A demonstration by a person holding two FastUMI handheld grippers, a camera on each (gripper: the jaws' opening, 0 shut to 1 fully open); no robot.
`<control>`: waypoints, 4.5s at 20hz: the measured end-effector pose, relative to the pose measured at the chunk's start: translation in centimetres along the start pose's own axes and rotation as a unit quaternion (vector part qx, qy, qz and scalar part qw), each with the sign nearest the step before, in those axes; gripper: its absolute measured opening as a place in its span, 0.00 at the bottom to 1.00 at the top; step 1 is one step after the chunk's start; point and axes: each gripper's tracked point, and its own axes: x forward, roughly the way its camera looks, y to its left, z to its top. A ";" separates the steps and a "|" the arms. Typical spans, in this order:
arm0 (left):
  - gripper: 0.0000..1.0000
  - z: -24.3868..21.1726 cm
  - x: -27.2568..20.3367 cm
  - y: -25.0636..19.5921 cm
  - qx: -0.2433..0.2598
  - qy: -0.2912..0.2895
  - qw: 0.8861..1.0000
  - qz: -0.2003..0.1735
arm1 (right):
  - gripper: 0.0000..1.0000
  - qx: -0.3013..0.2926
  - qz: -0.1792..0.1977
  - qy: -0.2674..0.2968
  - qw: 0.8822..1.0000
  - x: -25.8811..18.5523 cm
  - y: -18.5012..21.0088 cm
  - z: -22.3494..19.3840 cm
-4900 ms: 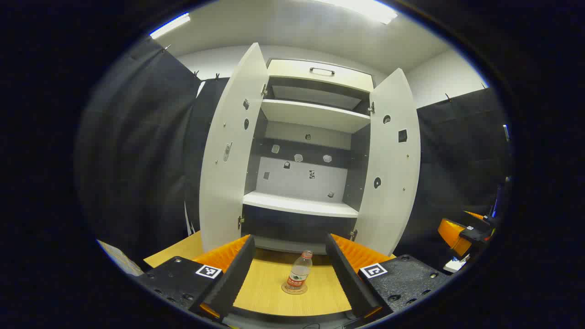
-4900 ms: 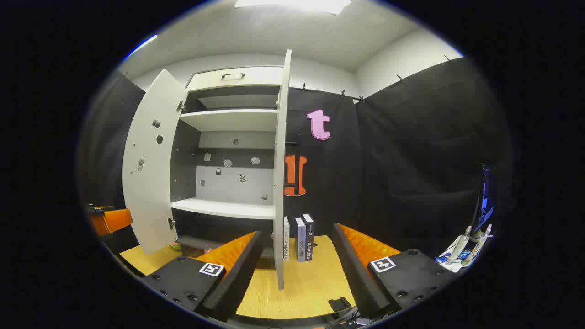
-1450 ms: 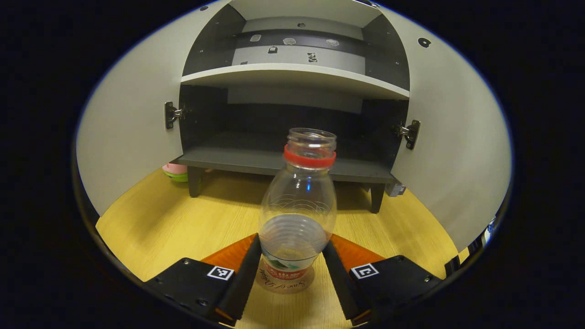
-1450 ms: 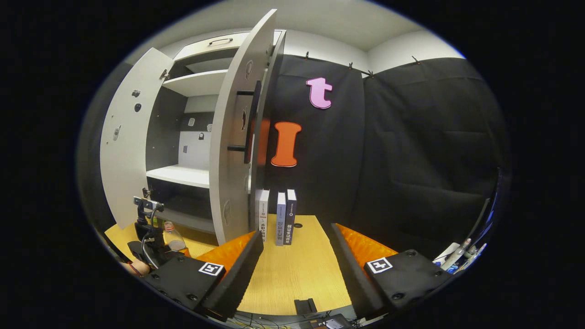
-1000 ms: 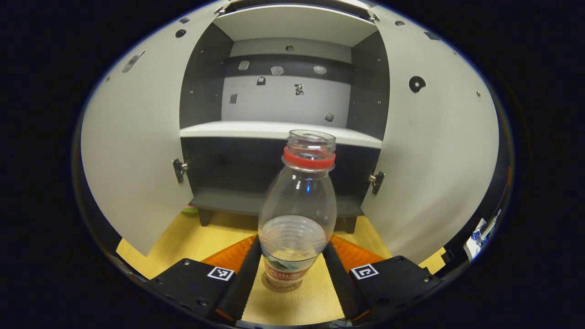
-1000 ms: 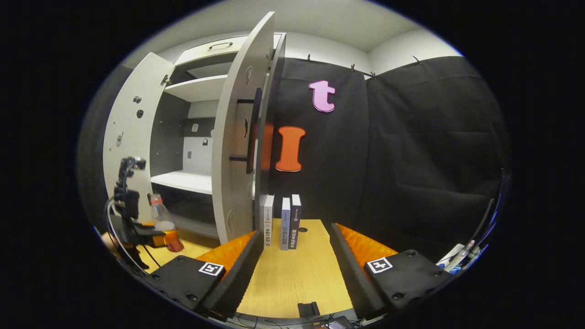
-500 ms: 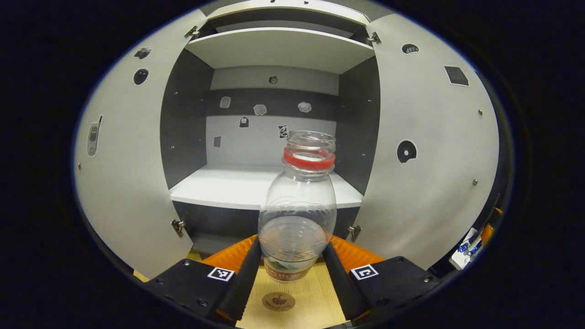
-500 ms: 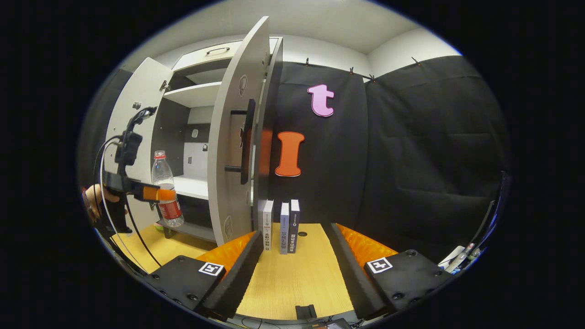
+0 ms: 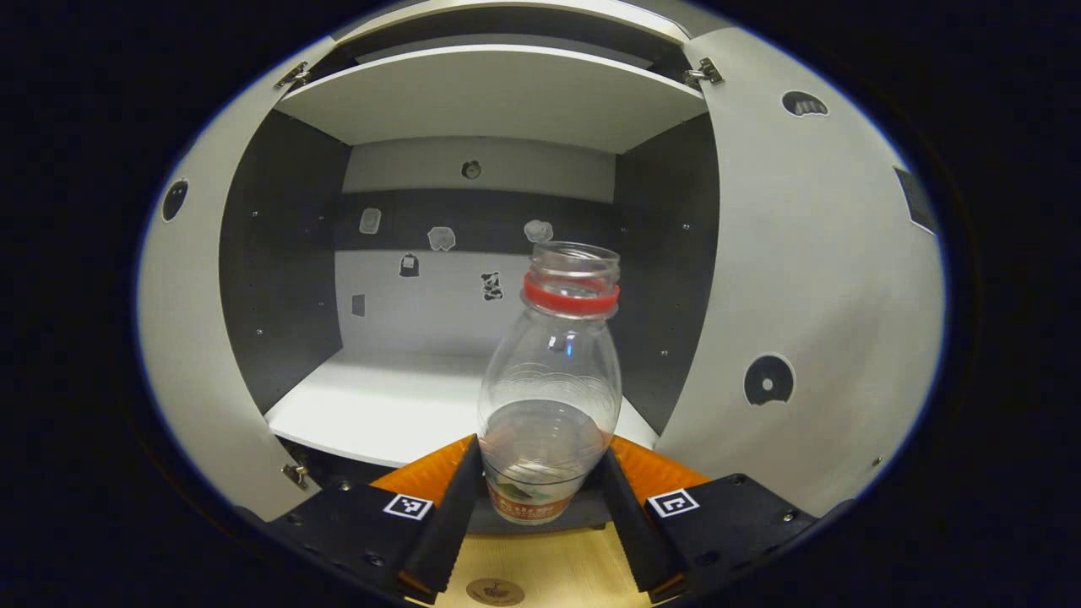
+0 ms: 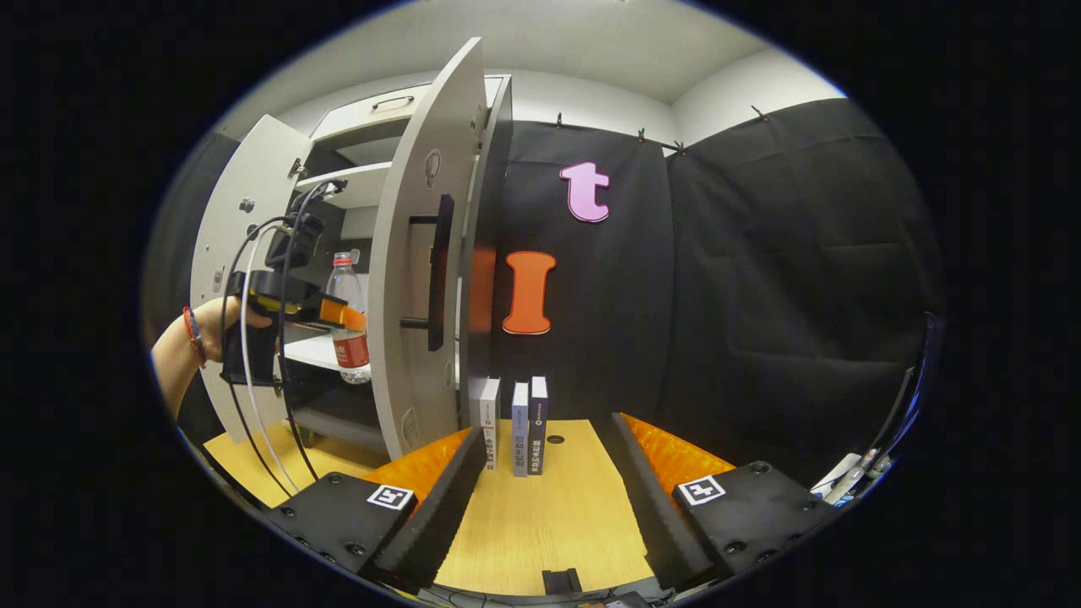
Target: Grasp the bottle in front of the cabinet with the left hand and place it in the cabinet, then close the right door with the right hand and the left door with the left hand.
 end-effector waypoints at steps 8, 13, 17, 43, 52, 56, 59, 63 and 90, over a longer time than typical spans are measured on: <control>0.78 1.3 5.6 0.2 -0.017 0.027 0.999 -0.004 | 0.93 0.015 -0.015 0.011 1.000 1.2 -1.6 -0.9; 0.80 0.6 8.1 0.6 -0.002 0.051 0.999 0.008 | 0.97 0.013 -0.016 0.011 1.000 2.0 -1.7 -0.7; 0.81 0.5 8.9 0.3 0.001 0.054 0.999 0.008 | 0.97 0.016 -0.016 0.014 1.000 2.1 -1.7 -0.9; 0.95 2.5 -18.4 11.1 -0.035 -0.114 0.990 0.074 | 0.93 0.035 0.029 0.043 0.998 6.4 6.0 -2.4; 0.95 -1.5 -23.5 17.3 -0.020 -0.105 0.991 0.086 | 0.95 0.026 0.014 0.022 0.999 6.7 8.1 -1.1; 0.95 -1.8 -23.4 19.0 -0.030 -0.108 0.990 0.080 | 0.95 0.012 0.001 0.013 1.000 6.5 8.7 -0.6; 0.95 -1.6 -23.3 19.3 -0.024 -0.111 0.991 0.072 | 0.94 0.011 -0.005 0.015 1.000 6.2 9.6 -0.5; 0.95 -1.6 -23.4 19.1 -0.026 -0.112 0.992 0.059 | 0.95 0.012 0.006 0.015 1.000 6.2 11.9 -0.4; 0.95 -3.4 -30.1 25.0 -0.054 -0.110 0.987 0.107 | 0.95 0.008 0.040 0.013 0.999 8.6 22.6 0.2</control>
